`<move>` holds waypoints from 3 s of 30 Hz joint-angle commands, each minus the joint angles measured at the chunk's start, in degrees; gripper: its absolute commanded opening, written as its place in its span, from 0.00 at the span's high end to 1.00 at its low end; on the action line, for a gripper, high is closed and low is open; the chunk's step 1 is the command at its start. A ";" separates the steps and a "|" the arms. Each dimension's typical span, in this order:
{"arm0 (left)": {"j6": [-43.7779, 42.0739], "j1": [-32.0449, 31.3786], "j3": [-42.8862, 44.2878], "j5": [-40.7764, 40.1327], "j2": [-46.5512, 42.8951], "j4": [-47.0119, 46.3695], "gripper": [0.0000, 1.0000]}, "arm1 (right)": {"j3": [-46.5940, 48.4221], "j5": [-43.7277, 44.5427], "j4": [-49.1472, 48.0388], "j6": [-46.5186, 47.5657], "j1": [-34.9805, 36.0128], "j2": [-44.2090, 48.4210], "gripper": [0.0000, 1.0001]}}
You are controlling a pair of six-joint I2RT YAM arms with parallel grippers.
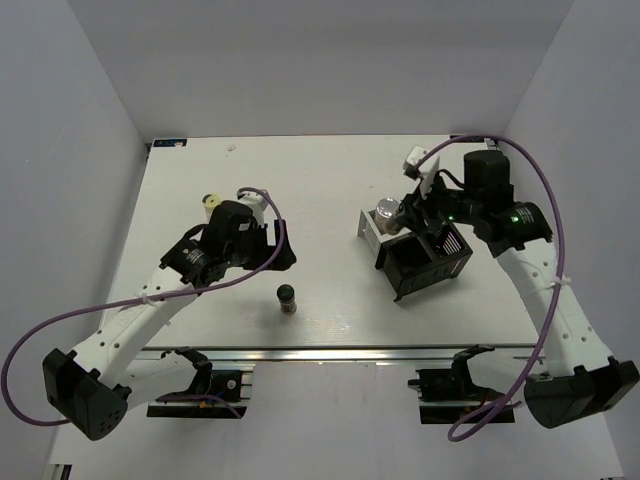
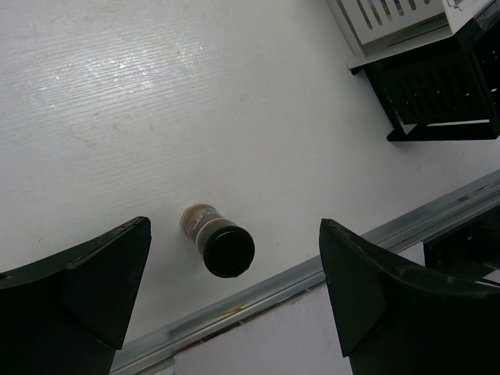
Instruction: Organize the condiment bottles
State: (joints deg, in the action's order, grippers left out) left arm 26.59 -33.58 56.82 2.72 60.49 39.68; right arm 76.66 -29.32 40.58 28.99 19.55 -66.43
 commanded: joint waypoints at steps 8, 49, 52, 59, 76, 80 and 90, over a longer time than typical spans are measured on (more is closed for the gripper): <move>-2.68 -0.08 0.49 2.46 2.79 -3.12 0.02 | -3.97 5.86 0.73 -3.15 -15.21 4.74 1.00; 0.22 -0.08 -2.50 1.50 0.68 -3.12 0.02 | -21.55 2.60 -20.27 4.23 -24.39 -6.60 0.71; 0.04 -0.08 -2.32 1.24 0.68 -2.68 0.02 | -22.08 2.87 -20.63 4.49 -24.39 -7.39 0.67; 0.04 -0.08 -1.97 1.15 0.86 -1.80 0.02 | -23.58 2.95 -21.59 4.58 -24.30 -7.31 0.55; 0.22 -0.08 -2.50 1.50 0.51 -2.15 0.02 | -21.57 1.37 -16.77 4.06 -24.38 -1.60 0.39; 0.22 -0.08 -2.59 1.32 0.33 -2.15 0.02 | -17.61 0.15 -12.99 3.79 -24.39 0.86 0.40; -0.05 -0.08 -2.15 0.45 -0.55 -3.65 0.02 | -12.06 -29.48 10.47 37.95 -14.84 2.46 0.32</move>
State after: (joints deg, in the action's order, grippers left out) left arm 26.61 -33.58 53.80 4.05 61.58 37.23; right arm 64.47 -47.88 39.42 52.25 -1.65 -62.28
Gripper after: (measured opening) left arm 0.980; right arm 0.666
